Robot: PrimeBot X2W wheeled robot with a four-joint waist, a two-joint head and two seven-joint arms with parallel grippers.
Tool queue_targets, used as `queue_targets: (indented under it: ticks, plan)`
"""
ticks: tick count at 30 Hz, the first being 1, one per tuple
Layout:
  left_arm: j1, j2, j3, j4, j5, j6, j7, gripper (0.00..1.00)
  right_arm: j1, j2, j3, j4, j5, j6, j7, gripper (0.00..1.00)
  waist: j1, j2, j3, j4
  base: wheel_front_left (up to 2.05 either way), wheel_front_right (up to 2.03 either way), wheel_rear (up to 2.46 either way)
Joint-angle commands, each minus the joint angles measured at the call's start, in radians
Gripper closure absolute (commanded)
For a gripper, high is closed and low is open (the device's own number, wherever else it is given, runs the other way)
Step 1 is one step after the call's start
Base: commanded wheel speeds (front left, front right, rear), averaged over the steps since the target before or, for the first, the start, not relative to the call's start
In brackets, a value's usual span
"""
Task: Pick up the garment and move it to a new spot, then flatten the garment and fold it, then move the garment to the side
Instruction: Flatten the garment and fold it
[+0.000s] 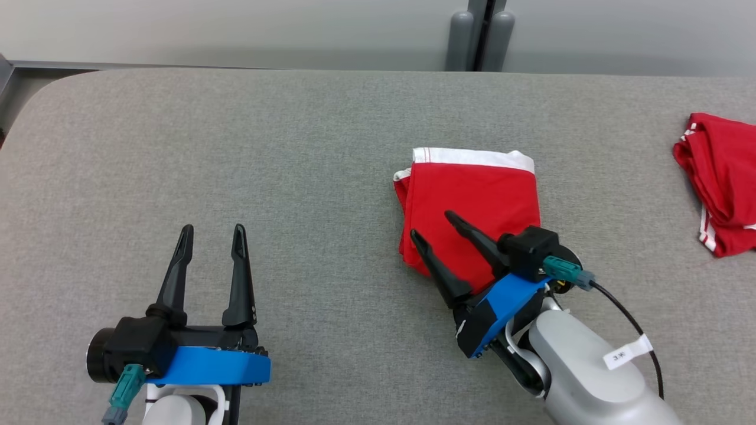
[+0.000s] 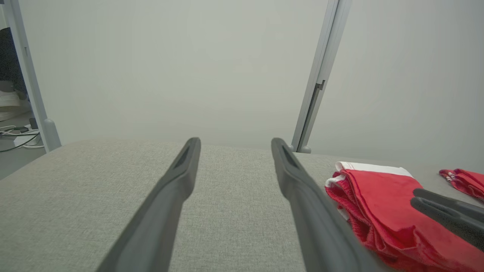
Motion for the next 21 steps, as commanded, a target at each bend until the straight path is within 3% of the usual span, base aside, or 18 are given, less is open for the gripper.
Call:
queue_targets:
  ticks: [1,12,21]
  plan:
    - [-0.008,0.0,0.002,0.002,0.006,0.004,-0.002,0.0,0.028,-0.008,-0.023,-0.028,-0.012,0.0,-0.002,0.0,0.0,0.0001,-0.006,-0.01,0.0,0.0,0.0]
    - [0.001,0.0,0.033,0.021,0.03,0.008,-0.002,0.0,0.187,-0.062,-0.309,-0.241,-0.112,0.0,-0.002,0.0,0.0,0.0001,-0.046,-0.108,0.0,0.0,0.0]
    - [0.01,0.0,0.077,0.049,0.07,0.01,-0.002,0.0,0.324,-0.031,-0.518,-0.351,-0.166,0.0,-0.002,0.0,0.0,0.0001,-0.071,-0.171,0.0,0.0,0.0]
